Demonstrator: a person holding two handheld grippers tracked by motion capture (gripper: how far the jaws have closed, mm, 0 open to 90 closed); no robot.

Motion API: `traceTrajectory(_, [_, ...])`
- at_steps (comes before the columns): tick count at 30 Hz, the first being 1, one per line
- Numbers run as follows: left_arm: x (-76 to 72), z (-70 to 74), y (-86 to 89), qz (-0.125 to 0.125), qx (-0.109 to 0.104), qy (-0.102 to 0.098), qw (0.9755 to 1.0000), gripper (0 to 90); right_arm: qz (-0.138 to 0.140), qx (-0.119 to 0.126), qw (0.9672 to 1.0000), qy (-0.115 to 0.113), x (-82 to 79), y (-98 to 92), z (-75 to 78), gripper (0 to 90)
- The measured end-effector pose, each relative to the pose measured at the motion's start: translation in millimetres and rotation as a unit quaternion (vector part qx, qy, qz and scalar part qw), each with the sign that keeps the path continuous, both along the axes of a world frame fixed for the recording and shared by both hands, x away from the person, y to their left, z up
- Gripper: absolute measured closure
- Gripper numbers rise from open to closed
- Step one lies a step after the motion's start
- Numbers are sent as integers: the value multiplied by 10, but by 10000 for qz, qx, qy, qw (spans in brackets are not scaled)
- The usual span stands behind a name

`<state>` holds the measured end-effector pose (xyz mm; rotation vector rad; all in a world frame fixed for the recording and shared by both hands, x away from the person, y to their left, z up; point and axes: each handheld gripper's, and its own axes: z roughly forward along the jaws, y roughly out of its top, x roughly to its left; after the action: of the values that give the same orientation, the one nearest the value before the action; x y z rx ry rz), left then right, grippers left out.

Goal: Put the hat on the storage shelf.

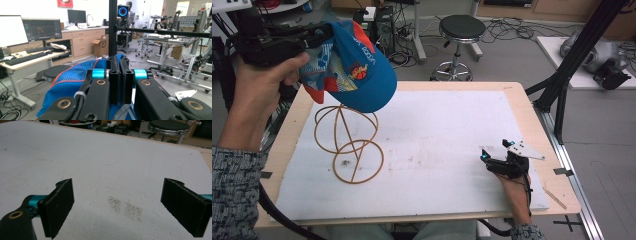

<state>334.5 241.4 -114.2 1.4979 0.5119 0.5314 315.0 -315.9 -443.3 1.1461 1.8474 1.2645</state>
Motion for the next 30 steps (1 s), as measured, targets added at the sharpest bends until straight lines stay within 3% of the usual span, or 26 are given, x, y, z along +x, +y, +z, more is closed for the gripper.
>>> traceTrajectory(8, [-77, 84, -21, -12, -98, -140, 9999, 876, 41, -67, 10000, 2, 1, 8, -3, 106])
traceTrajectory(12, [-83, 49, -50, -58, 61, -81, 9999, 876, 40, -72, 10000, 3, -1, 7, -3, 106])
traceTrajectory(16, [-79, -10, -49, -131, 95, 31, 9999, 876, 27, -42, 10000, 18, -3, 6, -1, 106])
traceTrajectory(20, [-71, -129, -44, -112, 322, 305, 9990, 874, 2, -67, 10000, -1, 3, 0, -3, 106])
traceTrajectory(24, [-65, -201, -15, -118, 375, 454, 9982, 872, 9, -52, 10000, 19, 5, -1, -6, 105])
traceTrajectory(30, [-44, -410, 87, -137, 583, 730, 9955, 867, -5, -40, 10000, 37, 4, 1, -6, 106])
